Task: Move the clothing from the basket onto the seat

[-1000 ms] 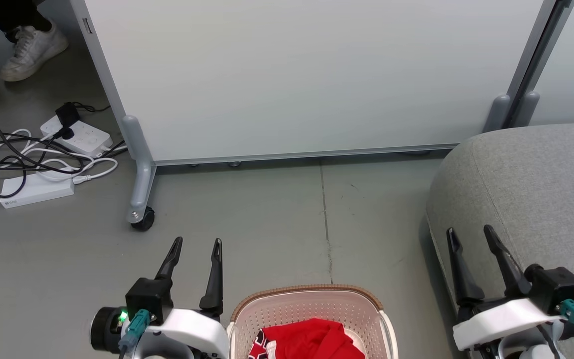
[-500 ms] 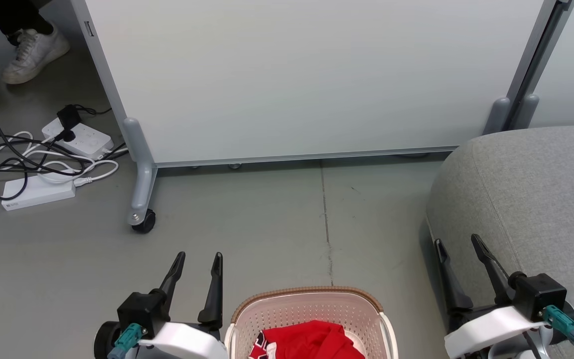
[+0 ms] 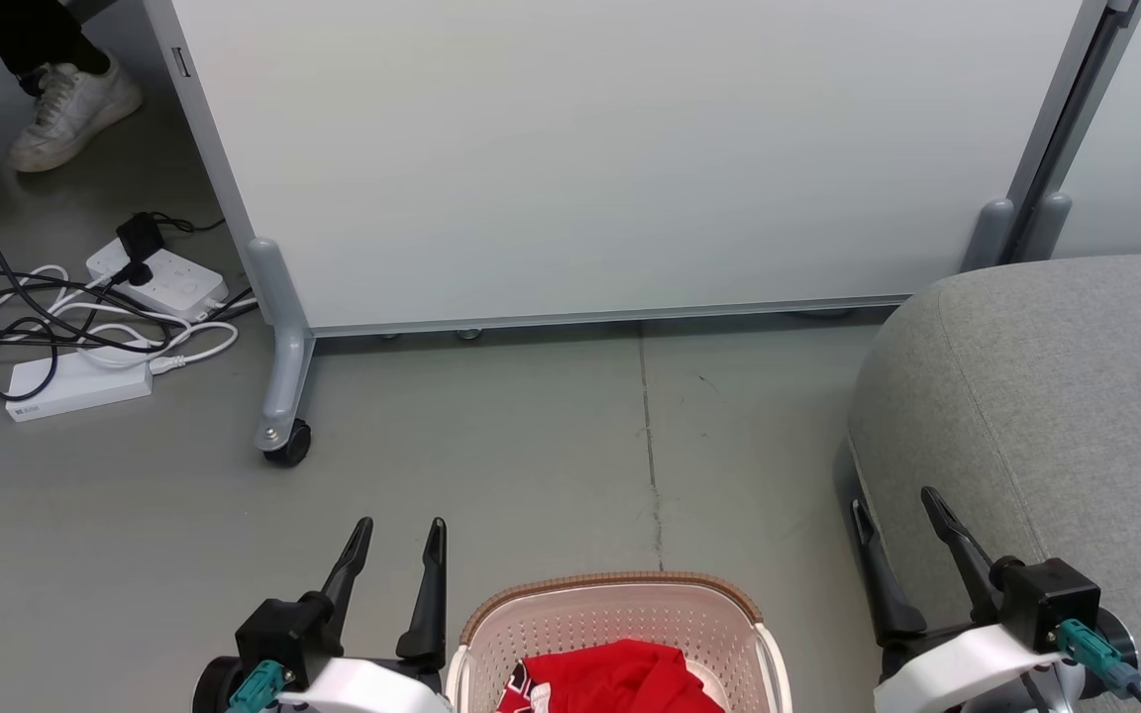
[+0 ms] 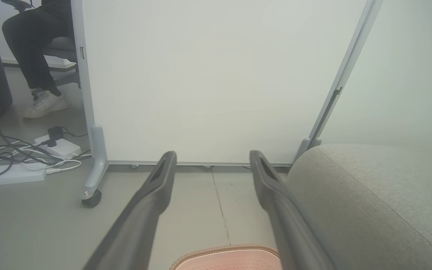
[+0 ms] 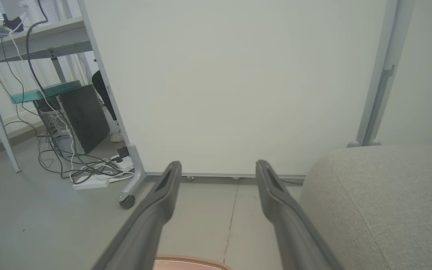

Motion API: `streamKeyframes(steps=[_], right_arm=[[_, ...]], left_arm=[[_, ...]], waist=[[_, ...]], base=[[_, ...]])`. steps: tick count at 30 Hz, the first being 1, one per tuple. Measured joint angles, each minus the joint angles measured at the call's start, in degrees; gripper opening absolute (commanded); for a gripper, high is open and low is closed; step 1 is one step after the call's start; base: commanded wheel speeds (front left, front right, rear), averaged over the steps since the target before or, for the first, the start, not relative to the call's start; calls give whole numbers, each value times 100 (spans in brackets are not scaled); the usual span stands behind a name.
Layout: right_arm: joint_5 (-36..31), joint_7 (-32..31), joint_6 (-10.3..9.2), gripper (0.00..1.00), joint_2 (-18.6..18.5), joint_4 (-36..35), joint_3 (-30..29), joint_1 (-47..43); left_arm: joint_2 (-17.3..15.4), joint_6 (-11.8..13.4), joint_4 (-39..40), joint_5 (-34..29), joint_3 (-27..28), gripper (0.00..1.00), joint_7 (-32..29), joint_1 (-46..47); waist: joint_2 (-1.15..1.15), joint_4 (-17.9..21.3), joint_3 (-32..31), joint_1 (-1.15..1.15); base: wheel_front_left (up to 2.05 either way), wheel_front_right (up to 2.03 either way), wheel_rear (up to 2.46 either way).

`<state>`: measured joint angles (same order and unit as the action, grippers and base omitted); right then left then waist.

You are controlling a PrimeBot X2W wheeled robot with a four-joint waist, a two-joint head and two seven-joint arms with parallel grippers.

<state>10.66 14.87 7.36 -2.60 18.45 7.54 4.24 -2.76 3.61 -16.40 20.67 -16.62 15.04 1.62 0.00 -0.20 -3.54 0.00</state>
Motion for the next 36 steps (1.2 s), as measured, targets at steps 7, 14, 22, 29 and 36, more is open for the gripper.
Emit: streamKeyframes(steps=[7, 14, 22, 29, 36], right_arm=[[126, 3, 7, 100, -2, 35, -52, 25], [155, 4, 8, 100, 2, 154, -89, 58], [53, 3, 8, 100, -7, 314, -266, 205], [-260, 3, 7, 100, -13, 247, -654, 672], [-256, 4, 7, 100, -15, -92, -593, 1143]], left_arm=[[0, -1, 0, 3, 22, 100, 8, -1], [-2, -2, -83, 2, 38, 100, 12, -29], [-1, -22, -656, -188, -149, 100, 11, 64], [1, -242, -1762, -928, -583, 100, 12, 1113], [-36, -465, -2947, -1555, -951, 100, 11, 2242]], waist=[[0, -1, 2, 0], [0, 71, 49, 0], [0, 316, 446, 0], [0, 509, 1405, 0], [0, 682, 2541, 0]], base=[[0, 0, 0], [0, 0, 0], [0, 0, 0], [0, 0, 0], [0, 0, 0]])
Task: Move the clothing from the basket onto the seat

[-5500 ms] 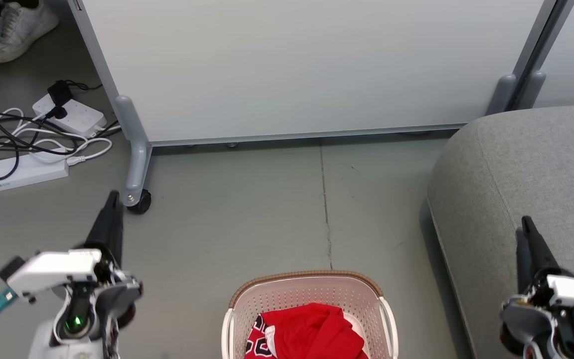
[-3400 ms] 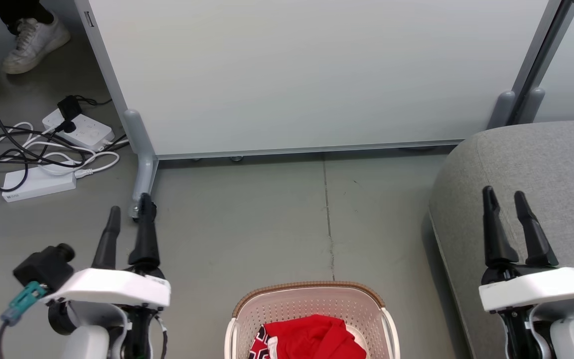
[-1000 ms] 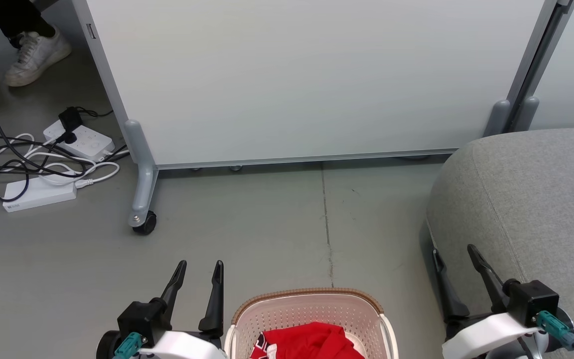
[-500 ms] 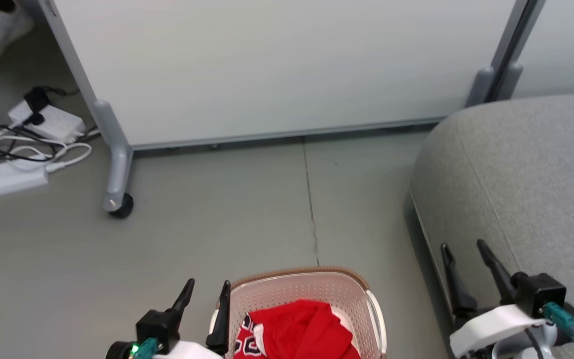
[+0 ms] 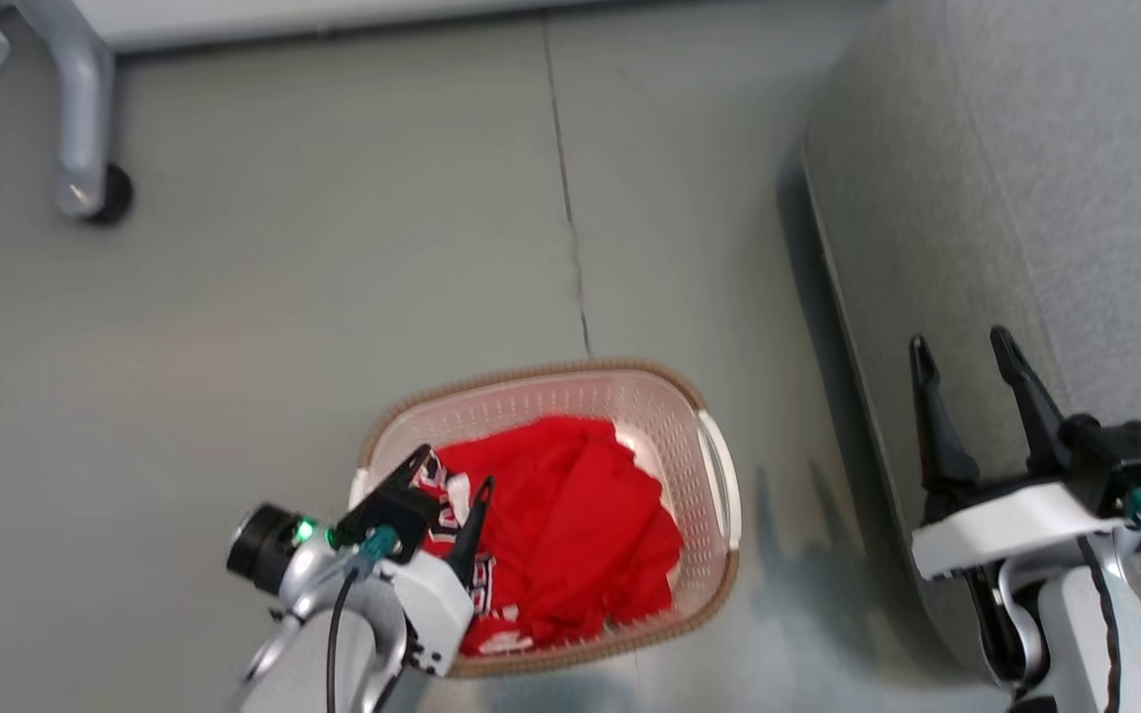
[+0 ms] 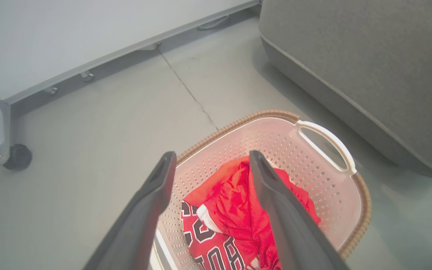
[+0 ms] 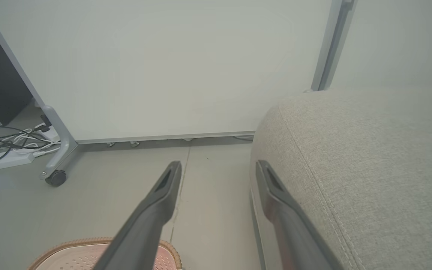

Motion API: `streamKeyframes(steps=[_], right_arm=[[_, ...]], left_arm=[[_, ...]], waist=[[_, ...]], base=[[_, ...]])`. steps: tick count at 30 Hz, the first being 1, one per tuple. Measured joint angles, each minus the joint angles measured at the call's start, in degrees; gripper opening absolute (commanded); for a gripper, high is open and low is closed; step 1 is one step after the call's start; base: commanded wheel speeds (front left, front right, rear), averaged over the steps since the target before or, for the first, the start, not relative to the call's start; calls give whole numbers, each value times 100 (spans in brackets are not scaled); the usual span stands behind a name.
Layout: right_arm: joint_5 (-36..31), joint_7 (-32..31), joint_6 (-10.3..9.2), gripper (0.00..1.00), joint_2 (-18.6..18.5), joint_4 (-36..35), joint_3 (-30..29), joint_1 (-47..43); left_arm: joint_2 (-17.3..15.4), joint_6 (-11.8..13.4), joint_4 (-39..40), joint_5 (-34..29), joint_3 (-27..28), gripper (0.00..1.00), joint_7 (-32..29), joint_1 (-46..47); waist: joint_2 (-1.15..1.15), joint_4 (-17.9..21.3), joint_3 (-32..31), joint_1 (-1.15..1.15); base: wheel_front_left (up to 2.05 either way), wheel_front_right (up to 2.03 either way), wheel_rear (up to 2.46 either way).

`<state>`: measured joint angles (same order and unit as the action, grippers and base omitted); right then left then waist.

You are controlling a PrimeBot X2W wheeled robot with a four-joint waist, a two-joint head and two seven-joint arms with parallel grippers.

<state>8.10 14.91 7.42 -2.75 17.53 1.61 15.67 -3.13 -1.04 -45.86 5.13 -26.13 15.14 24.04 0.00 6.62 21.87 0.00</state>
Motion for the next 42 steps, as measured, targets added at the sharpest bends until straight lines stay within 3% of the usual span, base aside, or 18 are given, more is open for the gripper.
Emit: streamKeyframes(steps=[4, 16, 28, 42], right_arm=[[67, -1, 1, 100, 1, -205, 200, 169], [268, 0, 1, 100, 2, -610, 656, 403], [461, 0, 1, 100, 1, -868, 1040, 525], [595, -1, 1, 100, -1, -1200, 1430, 621]], left_arm=[[-9, -200, -693, -146, -178, 100, 0, 560], [24, -392, -2295, -621, -837, 100, -301, 2093], [37, -581, -2603, -756, -1563, 100, -1472, 3051], [-21, -620, -2747, -953, -2303, 100, -2544, 3271]], waist=[[0, 118, 628, 0], [0, 484, 1921, 0], [0, 821, 2410, 0], [0, 1212, 2755, 0]], base=[[0, 0, 0], [0, 0, 0], [0, 0, 0], [0, 0, 0]])
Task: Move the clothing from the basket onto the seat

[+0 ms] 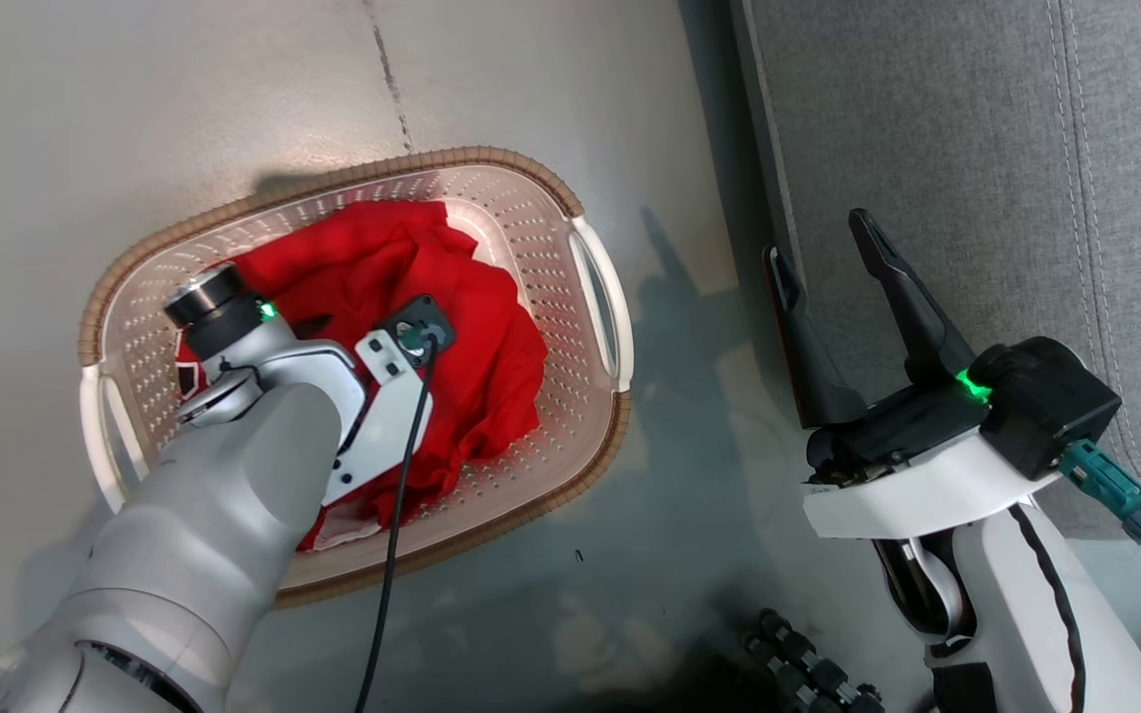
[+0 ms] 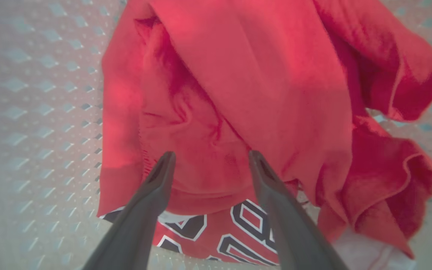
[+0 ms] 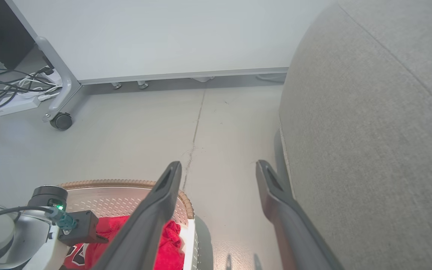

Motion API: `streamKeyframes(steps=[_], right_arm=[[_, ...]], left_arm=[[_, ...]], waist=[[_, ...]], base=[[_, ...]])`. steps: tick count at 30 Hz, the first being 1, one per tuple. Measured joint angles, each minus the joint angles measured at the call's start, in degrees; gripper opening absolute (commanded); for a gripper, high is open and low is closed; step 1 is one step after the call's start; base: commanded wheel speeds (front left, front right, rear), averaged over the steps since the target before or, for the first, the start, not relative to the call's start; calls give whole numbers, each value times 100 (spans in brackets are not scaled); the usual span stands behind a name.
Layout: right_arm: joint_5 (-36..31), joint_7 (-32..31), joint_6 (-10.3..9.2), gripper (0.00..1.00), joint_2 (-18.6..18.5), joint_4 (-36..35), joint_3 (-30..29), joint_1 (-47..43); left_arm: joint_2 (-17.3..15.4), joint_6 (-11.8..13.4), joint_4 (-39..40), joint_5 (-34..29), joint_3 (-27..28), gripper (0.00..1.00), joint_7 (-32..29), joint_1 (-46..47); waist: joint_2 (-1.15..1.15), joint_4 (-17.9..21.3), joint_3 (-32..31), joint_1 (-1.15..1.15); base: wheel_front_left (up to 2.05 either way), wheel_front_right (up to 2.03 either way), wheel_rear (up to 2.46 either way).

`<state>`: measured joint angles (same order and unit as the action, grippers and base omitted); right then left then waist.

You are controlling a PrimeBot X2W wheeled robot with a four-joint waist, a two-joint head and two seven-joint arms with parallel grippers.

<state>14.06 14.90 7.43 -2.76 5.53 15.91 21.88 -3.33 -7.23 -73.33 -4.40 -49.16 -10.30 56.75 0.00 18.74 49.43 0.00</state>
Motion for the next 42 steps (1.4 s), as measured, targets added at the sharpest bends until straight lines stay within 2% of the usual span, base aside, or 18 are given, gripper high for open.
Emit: streamKeyframes(steps=[8, 11, 17, 21, 32, 33, 34, 36, 42], right_arm=[[11, 1, 0, 100, 0, -290, 146, -8], [15, 0, 0, 100, 0, -357, 196, -10], [43, 1, 0, 100, 0, -472, 308, -28], [55, 1, 0, 100, 0, -521, 328, -55], [20, 1, 0, 100, 0, -684, 288, -102], [12, 1, 0, 100, 0, -695, 286, -118], [11, 1, 0, 100, 0, -705, 288, -126], [8, 1, 0, 100, 0, -712, 293, -127], [-29, 1, 0, 100, 0, -671, 254, -113]], left_arm=[[-24, 478, -22, 45, 7, 100, -385, 140], [-82, 567, -32, 44, -18, 100, -553, 198], [-191, 628, -33, 75, -75, 100, -794, 259], [-292, 582, -34, -121, -337, 100, -925, 269], [-321, 611, -34, 73, -319, 100, -1136, 214], [-337, 608, -34, 99, -319, 60, -1187, 214], [-354, 577, -36, 98, -338, 3, -1211, 214], [-378, 471, -35, 27, -461, 0, -1211, 214], [-371, 461, -35, 114, -475, 0, -1187, 197]], waist=[[0, 150, 243, 0], [0, 201, 323, 0], [0, 312, 437, 0], [0, 382, 481, 0], [0, 453, 583, 0], [0, 447, 592, 0], [0, 442, 600, 0], [0, 437, 611, 0], [0, 380, 551, 0]], base=[[0, 0, 0], [0, 0, 0], [0, 0, 0], [0, 0, 0], [0, 0, 0], [0, 0, 0], [0, 0, 0], [0, 0, 0], [0, 0, 0]])
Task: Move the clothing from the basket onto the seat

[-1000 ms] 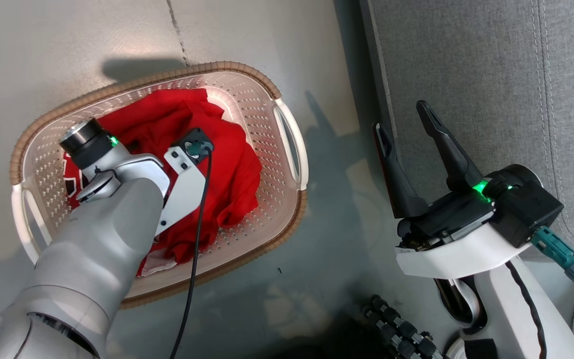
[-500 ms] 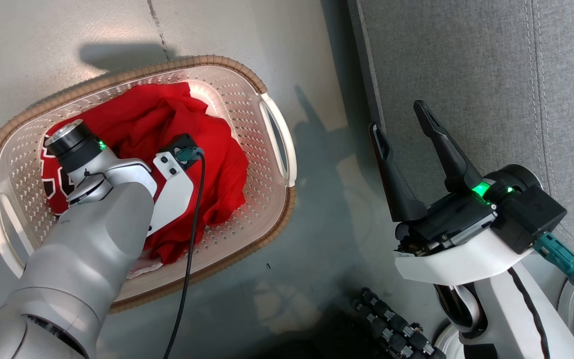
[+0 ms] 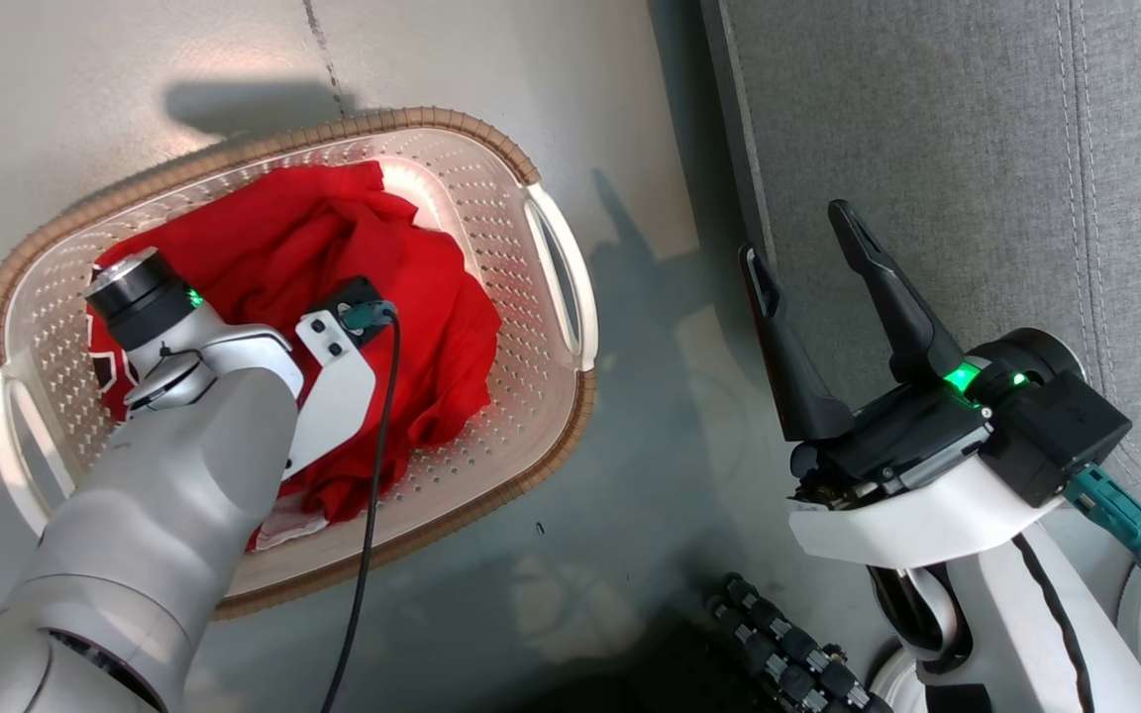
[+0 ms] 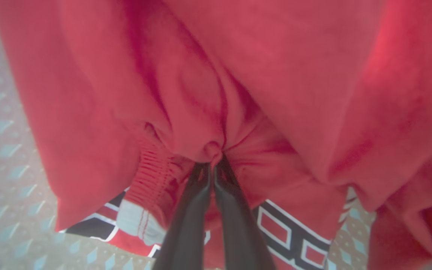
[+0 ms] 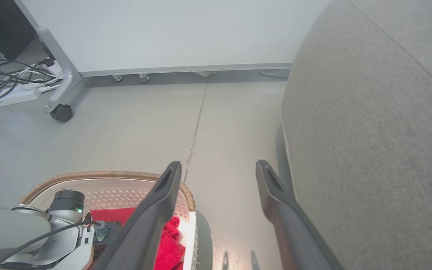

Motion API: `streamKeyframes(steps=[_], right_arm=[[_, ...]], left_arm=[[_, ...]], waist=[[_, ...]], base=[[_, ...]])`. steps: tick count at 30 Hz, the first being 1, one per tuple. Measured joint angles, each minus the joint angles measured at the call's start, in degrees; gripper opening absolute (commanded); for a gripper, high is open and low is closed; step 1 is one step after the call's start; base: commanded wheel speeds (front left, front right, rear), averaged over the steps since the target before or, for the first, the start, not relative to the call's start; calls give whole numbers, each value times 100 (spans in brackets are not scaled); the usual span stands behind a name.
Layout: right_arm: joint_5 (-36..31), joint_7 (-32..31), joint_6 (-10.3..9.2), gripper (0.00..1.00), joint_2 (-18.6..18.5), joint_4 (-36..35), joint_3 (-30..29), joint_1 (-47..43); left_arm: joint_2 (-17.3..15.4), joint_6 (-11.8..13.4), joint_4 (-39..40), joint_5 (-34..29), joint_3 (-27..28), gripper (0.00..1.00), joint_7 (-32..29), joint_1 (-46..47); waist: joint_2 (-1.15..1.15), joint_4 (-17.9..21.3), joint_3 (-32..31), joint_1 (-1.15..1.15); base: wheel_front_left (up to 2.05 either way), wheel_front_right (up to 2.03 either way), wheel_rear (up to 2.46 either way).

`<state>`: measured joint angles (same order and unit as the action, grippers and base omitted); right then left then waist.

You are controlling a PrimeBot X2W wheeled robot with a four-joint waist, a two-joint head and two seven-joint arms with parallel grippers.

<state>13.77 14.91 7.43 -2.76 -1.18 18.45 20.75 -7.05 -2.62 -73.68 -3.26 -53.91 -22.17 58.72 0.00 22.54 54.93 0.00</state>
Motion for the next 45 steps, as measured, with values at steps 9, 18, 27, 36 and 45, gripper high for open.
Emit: streamKeyframes(steps=[9, 18, 27, 36, 45], right_arm=[[-162, 0, 0, 100, 2, 147, -140, 66], [-364, 0, 0, 100, 2, 230, -367, 106], [-494, -1, 0, 100, 5, 527, -589, 121], [-626, 0, 0, 100, 5, 786, -848, 63], [-726, 0, 0, 100, 5, 981, -1269, -274]], left_arm=[[212, -16, -3, 143, -49, 0, 123, -81], [411, -9, 33, 312, -130, 0, 391, -230], [432, -18, 413, 606, -272, 0, 722, -488], [428, 52, 751, 1012, -442, 0, 1236, -818], [425, 394, 1188, 1873, -392, 0, 2426, -1285]], waist=[[0, -130, -307, 0], [0, -301, -843, 0], [0, -570, -1550, 0], [0, -902, -2205, 0], [0, -1288, -3094, 0]], base=[[0, 0, 0], [0, 0, 0], [0, 0, 0], [0, 0, 0], [0, 0, 0]])
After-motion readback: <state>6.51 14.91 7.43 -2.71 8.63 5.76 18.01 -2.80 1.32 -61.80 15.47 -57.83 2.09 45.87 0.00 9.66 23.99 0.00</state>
